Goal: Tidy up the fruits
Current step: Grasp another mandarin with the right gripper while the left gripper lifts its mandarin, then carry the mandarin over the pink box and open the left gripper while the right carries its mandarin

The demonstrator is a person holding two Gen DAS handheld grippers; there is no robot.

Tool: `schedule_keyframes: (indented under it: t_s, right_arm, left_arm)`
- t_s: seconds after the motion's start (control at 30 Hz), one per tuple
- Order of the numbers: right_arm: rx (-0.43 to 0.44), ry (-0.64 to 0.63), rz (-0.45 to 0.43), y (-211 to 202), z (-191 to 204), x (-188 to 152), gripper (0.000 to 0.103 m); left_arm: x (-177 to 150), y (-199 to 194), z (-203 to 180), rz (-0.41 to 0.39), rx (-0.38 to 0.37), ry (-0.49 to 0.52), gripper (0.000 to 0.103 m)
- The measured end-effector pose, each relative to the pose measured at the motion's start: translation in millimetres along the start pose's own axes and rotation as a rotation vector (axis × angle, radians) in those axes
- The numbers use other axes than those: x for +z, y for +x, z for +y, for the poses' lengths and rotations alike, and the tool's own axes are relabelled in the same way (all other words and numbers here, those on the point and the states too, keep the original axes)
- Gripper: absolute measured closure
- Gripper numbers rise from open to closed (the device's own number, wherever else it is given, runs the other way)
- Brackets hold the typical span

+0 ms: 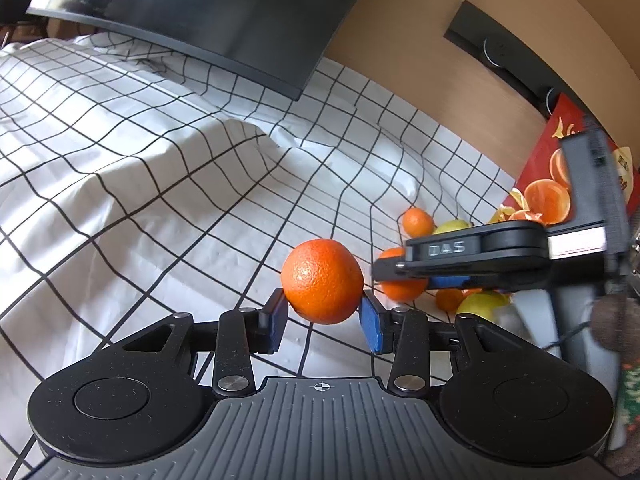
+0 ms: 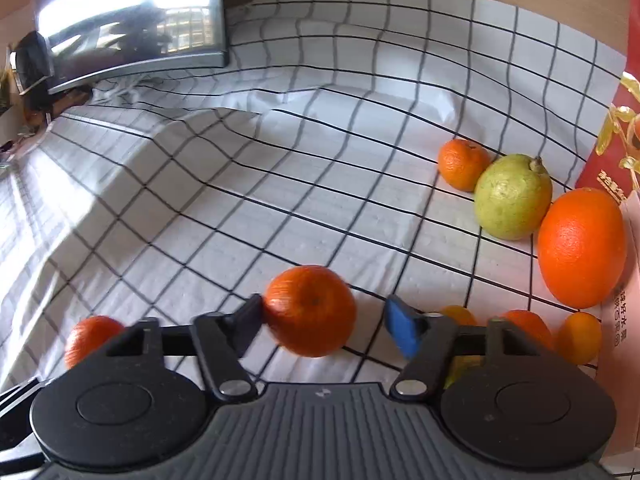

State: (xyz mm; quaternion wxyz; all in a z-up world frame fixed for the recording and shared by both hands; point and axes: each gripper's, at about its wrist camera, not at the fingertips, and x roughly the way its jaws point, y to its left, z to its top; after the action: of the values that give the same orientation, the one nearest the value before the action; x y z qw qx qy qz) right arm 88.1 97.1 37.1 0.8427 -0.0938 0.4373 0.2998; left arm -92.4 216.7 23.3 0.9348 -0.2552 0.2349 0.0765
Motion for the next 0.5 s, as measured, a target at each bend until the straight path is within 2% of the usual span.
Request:
schedule_keyframes:
  t_s: [0.23, 0.4, 0.43, 0.5]
  right_arm:
    - [0.054, 0.006, -0.025, -38.6, -8.7, -8.5, 0.055]
    - [0.103, -0.004, -0.061, -83.0, -30.4, -35.9, 0.056]
    - [0.124, 0.001, -0.064, -94.3, -36.5, -44.1, 0.056]
    - [0.109, 0.006, -0.082, -114.1, -47.1, -59.7, 0.056]
  left_arm:
    - [0.3, 0.3, -0.4, 0.003, 0.003, -0.003, 0.059]
    - [-4.0, -5.7, -14.4, -0.026, 0.009, 0.055, 0.059]
    - [-6.5, -7.0, -20.5, -0.024, -0.009, 0.068, 0.059]
    - [-13.2, -5.7, -33.1, 0.011, -0.086, 0.084, 0.059]
